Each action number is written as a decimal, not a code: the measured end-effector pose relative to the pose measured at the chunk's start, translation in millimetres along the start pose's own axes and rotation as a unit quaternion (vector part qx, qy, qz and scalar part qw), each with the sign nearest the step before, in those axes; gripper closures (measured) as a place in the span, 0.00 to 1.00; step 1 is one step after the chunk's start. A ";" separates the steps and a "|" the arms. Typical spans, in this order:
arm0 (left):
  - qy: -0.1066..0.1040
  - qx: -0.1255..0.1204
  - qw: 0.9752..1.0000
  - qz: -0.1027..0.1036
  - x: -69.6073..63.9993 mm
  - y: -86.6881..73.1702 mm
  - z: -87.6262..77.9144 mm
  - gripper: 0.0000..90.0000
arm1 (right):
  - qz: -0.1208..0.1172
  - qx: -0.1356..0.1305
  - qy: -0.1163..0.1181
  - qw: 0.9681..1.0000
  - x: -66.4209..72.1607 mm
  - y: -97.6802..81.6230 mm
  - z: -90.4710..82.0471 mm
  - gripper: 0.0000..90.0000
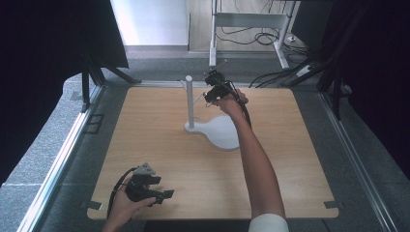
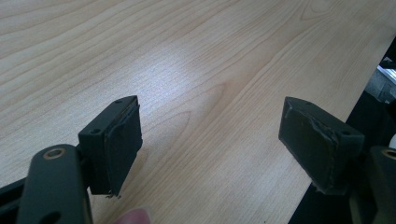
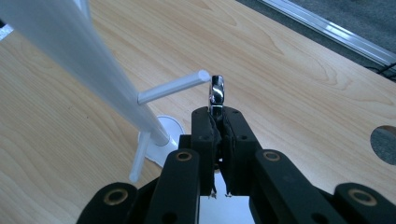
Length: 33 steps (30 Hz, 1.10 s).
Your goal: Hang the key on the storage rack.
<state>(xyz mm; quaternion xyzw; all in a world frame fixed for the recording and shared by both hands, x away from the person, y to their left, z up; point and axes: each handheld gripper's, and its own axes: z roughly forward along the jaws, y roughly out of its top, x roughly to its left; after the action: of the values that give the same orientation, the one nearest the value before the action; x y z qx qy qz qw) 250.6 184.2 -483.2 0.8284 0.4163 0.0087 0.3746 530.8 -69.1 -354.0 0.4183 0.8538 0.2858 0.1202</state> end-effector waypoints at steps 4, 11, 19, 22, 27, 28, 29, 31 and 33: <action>0.000 0.000 1.000 0.000 0.3 0.0 -0.5 0.24 | -0.001 -0.001 -0.005 1.000 0.1 2.8 1.1 0.94; -0.001 0.000 1.000 0.000 0.5 0.0 -0.5 0.24 | 0.001 0.000 -0.012 1.000 -2.2 6.2 4.2 0.94; -0.001 0.001 1.000 0.000 0.4 0.0 -0.2 0.24 | -0.007 0.001 -0.012 1.000 3.5 7.9 8.7 0.94; -0.001 0.001 1.000 0.000 0.3 0.1 -0.4 0.24 | -0.013 0.000 -0.013 1.000 6.5 8.3 8.7 0.94; -0.001 0.000 1.000 0.000 0.1 0.0 0.1 0.24 | -0.016 0.001 -0.012 1.000 8.8 8.5 7.6 0.94; -0.001 0.001 1.000 0.000 -0.1 0.1 0.3 0.24 | -0.018 0.001 -0.013 1.000 9.2 8.3 7.6 0.94; -0.001 0.001 1.000 0.001 -0.2 0.2 0.4 0.24 | -0.018 0.000 -0.012 1.000 10.0 8.0 7.8 0.94; -0.001 0.002 1.000 0.001 -0.5 0.3 0.6 0.24 | -0.021 0.002 -0.012 1.000 11.2 7.3 7.8 0.94; -0.001 0.002 1.000 0.001 -0.8 0.3 0.7 0.24 | -0.022 0.001 -0.012 1.000 13.2 6.9 8.0 0.94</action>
<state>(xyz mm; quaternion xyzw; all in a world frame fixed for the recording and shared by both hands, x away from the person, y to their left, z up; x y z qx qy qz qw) 250.5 183.1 -483.2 0.8296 0.4148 0.0073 0.3736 530.6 -52.3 -355.9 0.4027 0.8617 0.2772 0.1360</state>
